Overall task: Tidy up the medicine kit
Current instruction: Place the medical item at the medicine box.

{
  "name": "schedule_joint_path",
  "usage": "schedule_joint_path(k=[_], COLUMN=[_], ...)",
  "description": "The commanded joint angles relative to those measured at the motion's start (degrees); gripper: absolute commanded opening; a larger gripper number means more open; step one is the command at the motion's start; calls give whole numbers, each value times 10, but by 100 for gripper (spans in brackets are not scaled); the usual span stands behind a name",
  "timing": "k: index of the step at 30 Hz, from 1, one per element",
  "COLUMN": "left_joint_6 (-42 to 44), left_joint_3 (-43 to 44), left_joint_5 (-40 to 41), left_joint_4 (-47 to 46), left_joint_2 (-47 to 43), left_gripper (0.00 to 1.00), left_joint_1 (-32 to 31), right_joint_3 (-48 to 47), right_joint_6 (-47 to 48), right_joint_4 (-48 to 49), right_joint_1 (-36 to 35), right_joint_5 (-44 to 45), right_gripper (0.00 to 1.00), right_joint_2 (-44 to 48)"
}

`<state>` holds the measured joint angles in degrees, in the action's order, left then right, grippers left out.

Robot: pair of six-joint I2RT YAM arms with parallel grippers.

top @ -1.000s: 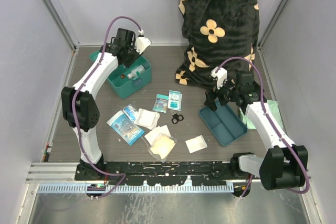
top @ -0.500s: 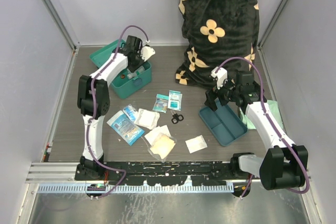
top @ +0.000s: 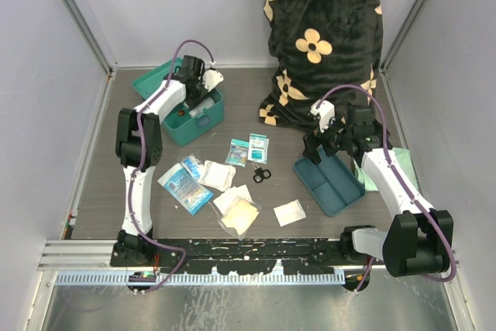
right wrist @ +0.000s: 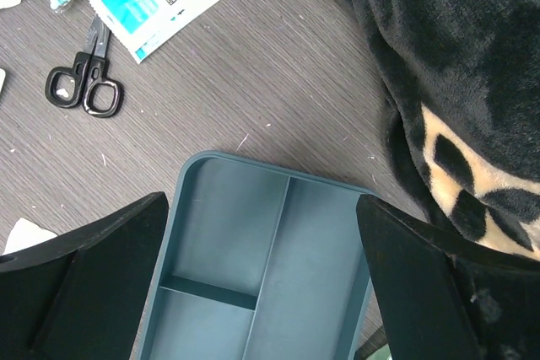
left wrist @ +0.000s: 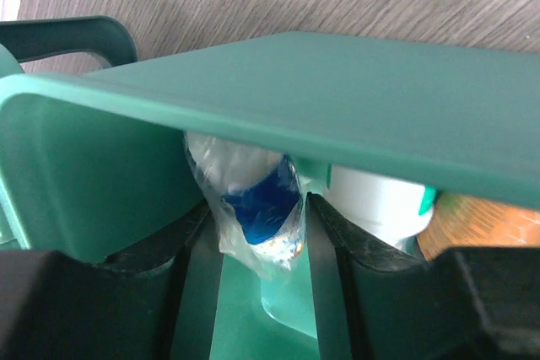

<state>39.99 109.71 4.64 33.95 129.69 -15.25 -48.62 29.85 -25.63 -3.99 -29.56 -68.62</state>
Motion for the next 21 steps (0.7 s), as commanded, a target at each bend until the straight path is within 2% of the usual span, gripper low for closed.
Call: schedule_joint_path(k=[1, 21], left_joint_6=[-1, -30], left_joint_3=[16, -38], left_joint_5=[-17, -25], left_joint_4=[-37, -24], left_joint_2=[-3, -113], left_gripper=[46, 64], left_joint_1=[4, 3], right_joint_3=[-10, -12], right_joint_6=[7, 6], right_joint_4=[9, 9], right_joint_1=[3, 3], right_joint_5=[7, 2], right_gripper=[100, 100], right_joint_2=[-1, -2])
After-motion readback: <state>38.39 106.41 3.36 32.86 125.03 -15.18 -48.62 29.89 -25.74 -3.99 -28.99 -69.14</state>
